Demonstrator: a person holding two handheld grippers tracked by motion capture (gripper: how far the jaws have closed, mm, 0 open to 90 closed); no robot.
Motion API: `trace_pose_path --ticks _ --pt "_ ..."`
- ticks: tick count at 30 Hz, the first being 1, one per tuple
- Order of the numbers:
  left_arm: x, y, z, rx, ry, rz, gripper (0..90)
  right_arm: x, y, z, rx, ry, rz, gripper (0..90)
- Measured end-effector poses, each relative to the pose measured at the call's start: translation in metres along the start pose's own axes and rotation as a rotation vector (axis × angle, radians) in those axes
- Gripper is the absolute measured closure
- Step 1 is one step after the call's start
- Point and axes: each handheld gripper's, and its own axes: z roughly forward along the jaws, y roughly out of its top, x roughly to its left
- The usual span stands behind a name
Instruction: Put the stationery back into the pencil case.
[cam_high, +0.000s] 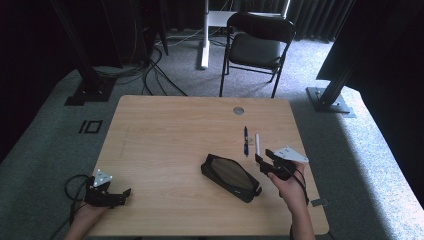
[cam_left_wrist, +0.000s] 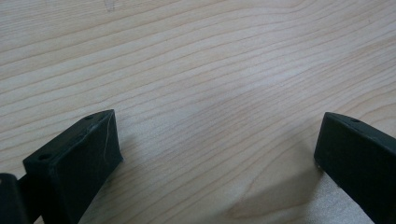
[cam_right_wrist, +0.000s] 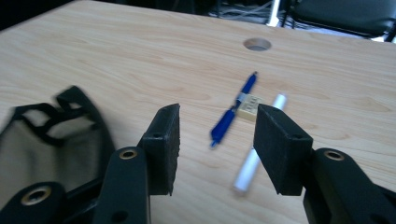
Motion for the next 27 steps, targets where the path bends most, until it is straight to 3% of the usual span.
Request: trace_pose_path --ticks 11,27 --pt "0.0 0.0 0.0 0.001 0.0 -0.001 0.5 -0.017 -0.001 0.034 0.037 -0.064 0.081 51.1" --pt "0.0 0.0 0.0 0.001 0.0 -0.001 0.5 -0.032 0.001 0.076 0.133 -0.133 0.105 54.1"
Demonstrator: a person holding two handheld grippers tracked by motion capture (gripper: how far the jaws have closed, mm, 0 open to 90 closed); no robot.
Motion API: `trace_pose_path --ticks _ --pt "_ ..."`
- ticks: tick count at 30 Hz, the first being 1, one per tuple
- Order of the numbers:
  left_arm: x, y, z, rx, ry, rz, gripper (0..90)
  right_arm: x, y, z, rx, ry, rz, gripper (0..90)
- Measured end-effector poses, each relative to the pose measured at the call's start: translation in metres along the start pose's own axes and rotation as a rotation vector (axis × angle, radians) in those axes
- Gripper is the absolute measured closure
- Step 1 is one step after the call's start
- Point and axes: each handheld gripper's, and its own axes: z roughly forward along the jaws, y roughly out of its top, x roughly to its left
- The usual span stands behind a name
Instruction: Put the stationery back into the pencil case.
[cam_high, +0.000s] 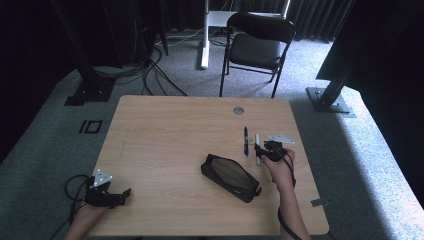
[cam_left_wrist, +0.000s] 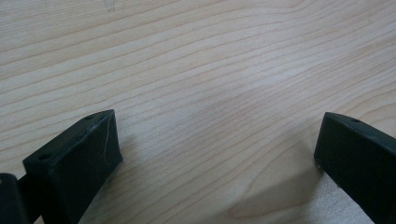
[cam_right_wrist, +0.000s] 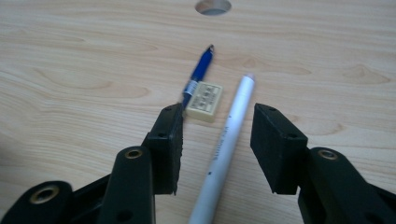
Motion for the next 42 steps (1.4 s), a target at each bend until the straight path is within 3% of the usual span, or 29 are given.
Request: trace_pose_path --ticks 9,14,32,42 --pt "0.0 0.0 0.0 0.0 0.0 -0.001 0.6 -0.005 -0.004 0.017 0.045 -0.021 0.033 54.9" --pt "0.0 0.0 0.0 0.0 0.0 0.0 0.5 -0.005 -0.005 0.024 0.076 -0.031 0.039 59.6" --pt "0.0 0.0 0.0 0.0 0.0 -0.001 0.6 -0.004 -0.008 0.036 0.125 -0.072 0.05 64.1" --pt "0.0 0.0 0.0 0.0 0.0 0.0 0.6 -0.005 -0.009 0.036 0.116 -0.157 0.076 77.5"
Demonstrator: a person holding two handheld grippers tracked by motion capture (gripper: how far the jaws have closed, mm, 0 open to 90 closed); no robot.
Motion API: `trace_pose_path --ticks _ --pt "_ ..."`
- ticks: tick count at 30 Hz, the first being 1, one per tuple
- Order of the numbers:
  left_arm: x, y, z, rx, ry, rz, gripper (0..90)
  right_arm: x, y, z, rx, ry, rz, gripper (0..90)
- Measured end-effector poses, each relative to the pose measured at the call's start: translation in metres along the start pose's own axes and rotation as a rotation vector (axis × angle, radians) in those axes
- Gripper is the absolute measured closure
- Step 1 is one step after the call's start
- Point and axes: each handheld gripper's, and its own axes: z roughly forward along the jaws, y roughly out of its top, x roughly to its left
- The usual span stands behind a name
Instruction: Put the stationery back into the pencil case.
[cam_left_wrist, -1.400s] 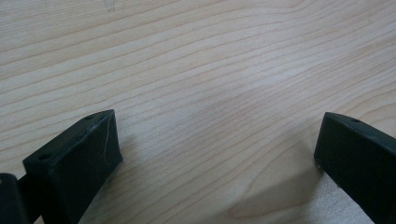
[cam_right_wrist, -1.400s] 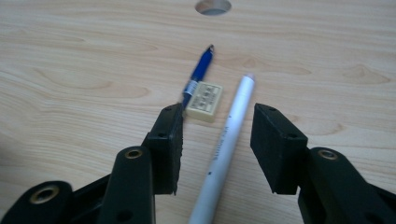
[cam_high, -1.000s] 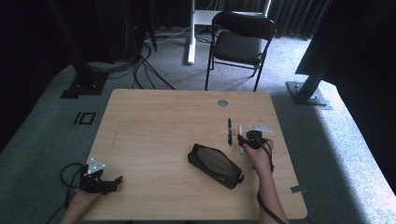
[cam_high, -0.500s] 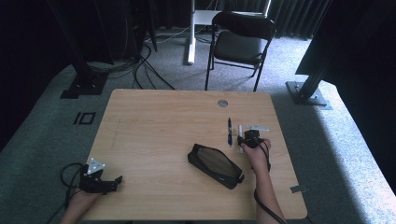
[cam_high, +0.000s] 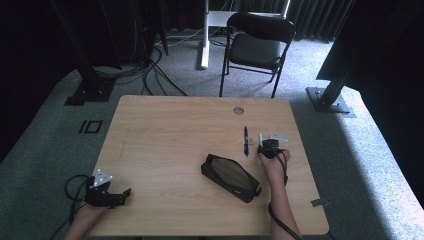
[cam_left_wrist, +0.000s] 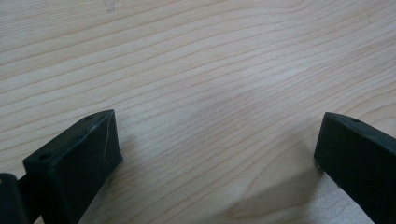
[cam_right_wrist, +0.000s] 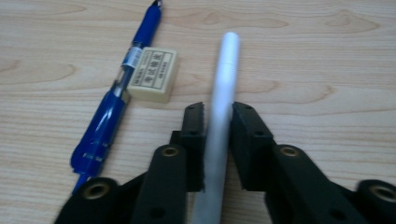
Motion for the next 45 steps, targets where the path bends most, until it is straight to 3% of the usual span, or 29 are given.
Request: trace_pose_path --ticks 5,8,13,28,38,45 --pt "0.0 0.0 0.0 0.0 0.0 -0.001 0.6 -0.001 0.001 0.0 0.001 -0.006 0.008 78.6" --pt "0.0 0.0 0.0 0.0 0.0 0.0 0.6 -0.004 0.003 0.0 0.007 0.009 0.064 78.7" --pt "0.0 0.0 0.0 0.0 0.0 0.0 0.5 -0.012 0.007 -0.009 -0.027 0.021 0.108 78.7" --pt "0.0 0.0 0.0 0.0 0.0 0.0 0.6 -0.022 0.011 -0.034 -0.055 0.09 0.073 78.7" --pt "0.0 0.0 0.0 0.0 0.0 0.0 0.6 -0.014 0.022 -0.056 -0.091 0.14 0.028 78.7" --pt "0.0 0.0 0.0 -0.001 0.0 0.0 0.5 -0.011 0.026 -0.065 -0.112 0.194 0.033 78.7"
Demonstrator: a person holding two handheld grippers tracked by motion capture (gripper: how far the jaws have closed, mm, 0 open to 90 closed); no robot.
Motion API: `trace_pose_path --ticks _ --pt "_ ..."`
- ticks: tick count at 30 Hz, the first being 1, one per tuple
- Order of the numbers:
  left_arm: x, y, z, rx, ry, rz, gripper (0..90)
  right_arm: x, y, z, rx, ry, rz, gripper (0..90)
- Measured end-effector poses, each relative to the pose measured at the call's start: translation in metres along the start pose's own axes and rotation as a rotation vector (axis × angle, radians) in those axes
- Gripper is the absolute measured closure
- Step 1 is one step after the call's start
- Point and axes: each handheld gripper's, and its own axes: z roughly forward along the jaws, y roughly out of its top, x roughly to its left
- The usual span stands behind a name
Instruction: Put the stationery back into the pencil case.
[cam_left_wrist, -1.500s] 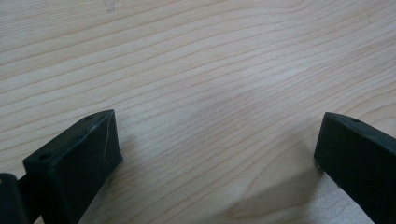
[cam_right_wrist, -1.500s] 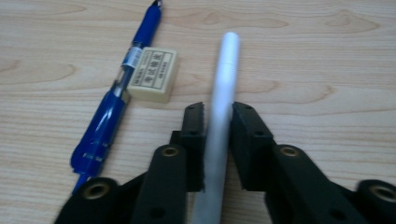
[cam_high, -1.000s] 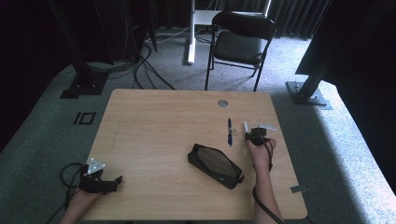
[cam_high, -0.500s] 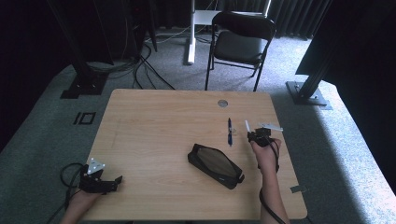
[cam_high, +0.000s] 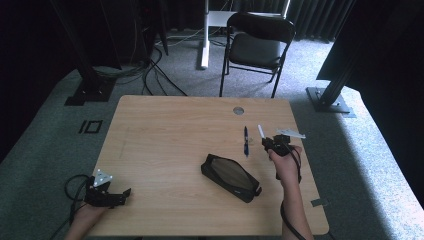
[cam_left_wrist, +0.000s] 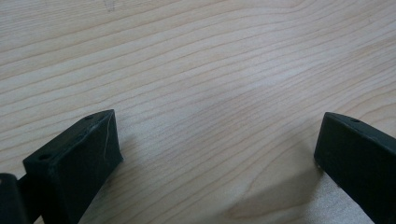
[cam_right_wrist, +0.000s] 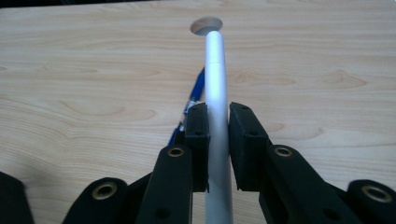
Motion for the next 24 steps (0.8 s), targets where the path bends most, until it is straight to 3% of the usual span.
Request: trace_pose_path --ticks 16,17,19,24 --pt "0.0 0.0 0.0 0.0 0.0 0.0 0.6 0.033 0.013 -0.034 -0.058 0.092 -0.124 78.7" --pt "0.0 0.0 0.0 0.0 0.0 0.0 0.6 0.037 0.015 -0.039 -0.061 0.119 -0.129 78.7" --pt "0.0 0.0 0.0 0.0 0.0 0.0 0.6 0.04 0.015 -0.041 -0.06 0.12 -0.144 78.7" --pt "0.0 0.0 0.0 0.0 0.0 0.0 0.6 0.052 0.014 -0.049 -0.055 0.183 -0.179 78.7"
